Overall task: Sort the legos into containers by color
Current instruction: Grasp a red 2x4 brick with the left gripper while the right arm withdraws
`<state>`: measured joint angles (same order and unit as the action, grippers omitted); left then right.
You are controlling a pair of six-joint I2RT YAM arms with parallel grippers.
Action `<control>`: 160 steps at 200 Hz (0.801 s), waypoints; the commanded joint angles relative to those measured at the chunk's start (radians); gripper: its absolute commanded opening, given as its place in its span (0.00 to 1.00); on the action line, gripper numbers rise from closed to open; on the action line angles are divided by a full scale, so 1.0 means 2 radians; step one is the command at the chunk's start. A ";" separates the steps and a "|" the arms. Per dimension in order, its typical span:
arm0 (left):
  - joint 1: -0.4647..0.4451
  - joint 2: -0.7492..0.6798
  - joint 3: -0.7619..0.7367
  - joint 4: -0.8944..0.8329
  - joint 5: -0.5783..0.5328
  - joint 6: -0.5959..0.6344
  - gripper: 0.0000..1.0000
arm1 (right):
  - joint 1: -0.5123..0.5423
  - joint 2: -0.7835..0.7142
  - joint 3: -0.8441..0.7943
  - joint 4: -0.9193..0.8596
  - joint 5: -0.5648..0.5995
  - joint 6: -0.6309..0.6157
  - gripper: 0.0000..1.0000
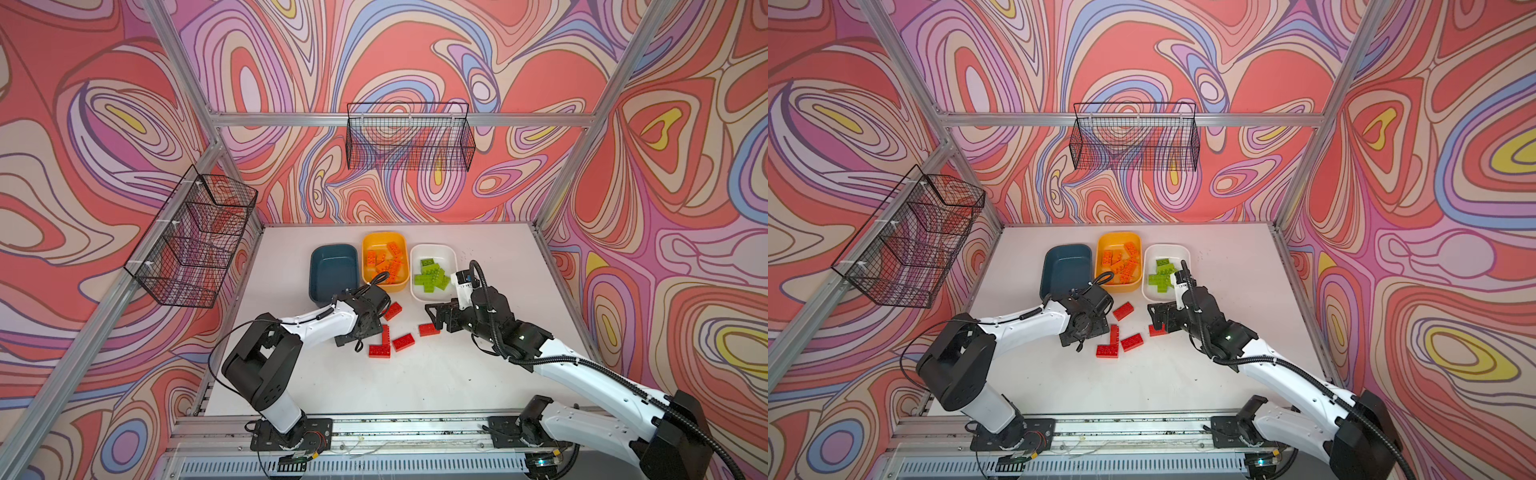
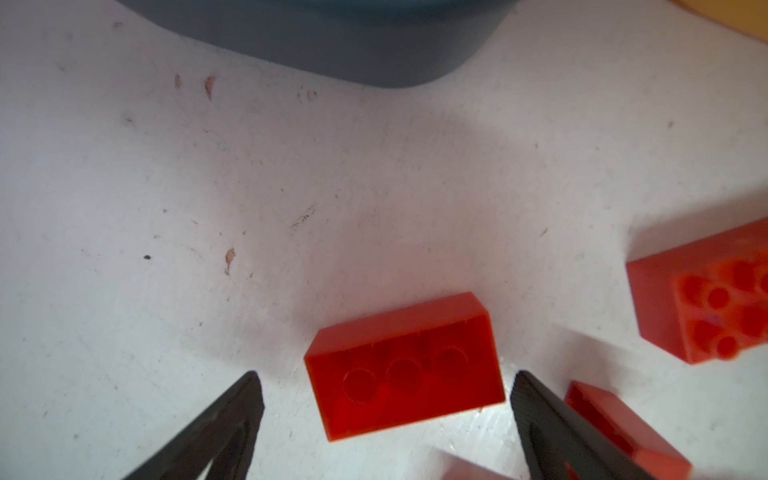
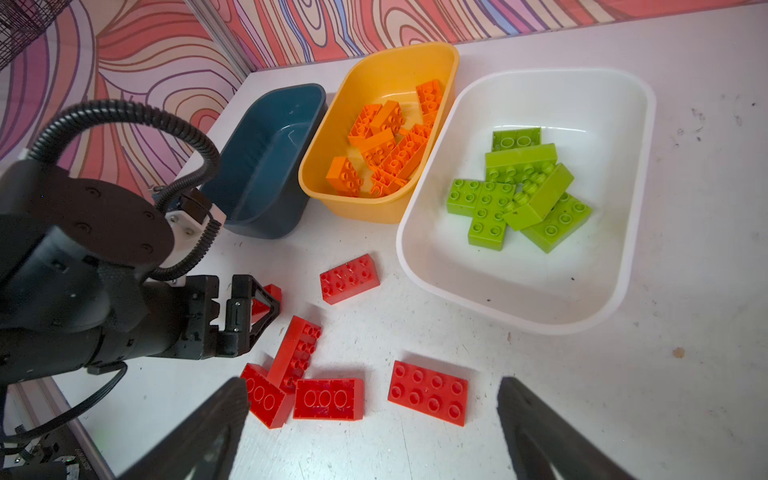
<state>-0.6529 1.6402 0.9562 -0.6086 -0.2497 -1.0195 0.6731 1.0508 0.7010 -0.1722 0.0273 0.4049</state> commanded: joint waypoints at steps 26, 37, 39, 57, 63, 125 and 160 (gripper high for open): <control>0.013 0.011 -0.010 0.009 0.011 -0.013 0.91 | 0.001 -0.004 -0.005 -0.004 -0.003 -0.003 0.98; 0.014 0.012 -0.014 0.013 0.012 -0.012 0.90 | 0.001 -0.002 -0.006 -0.004 -0.003 -0.003 0.98; 0.014 0.012 -0.014 0.014 0.011 -0.012 0.89 | 0.001 -0.002 -0.006 -0.004 -0.003 -0.003 0.98; 0.017 0.015 -0.020 0.020 0.013 -0.010 0.88 | 0.000 0.000 -0.006 -0.004 -0.004 -0.002 0.98; 0.019 0.016 -0.022 0.022 0.014 -0.010 0.87 | 0.000 0.000 -0.006 -0.004 -0.004 -0.003 0.98; 0.026 0.036 -0.039 0.051 0.029 -0.005 0.74 | 0.001 -0.003 -0.004 -0.015 -0.004 -0.001 0.98; 0.026 0.035 -0.042 0.055 0.036 -0.003 0.59 | 0.000 -0.015 -0.007 -0.020 0.005 0.002 0.98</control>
<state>-0.6067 1.6695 0.9115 -0.5137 -0.2176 -1.0218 0.6731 1.0462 0.7006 -0.1978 0.0257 0.4057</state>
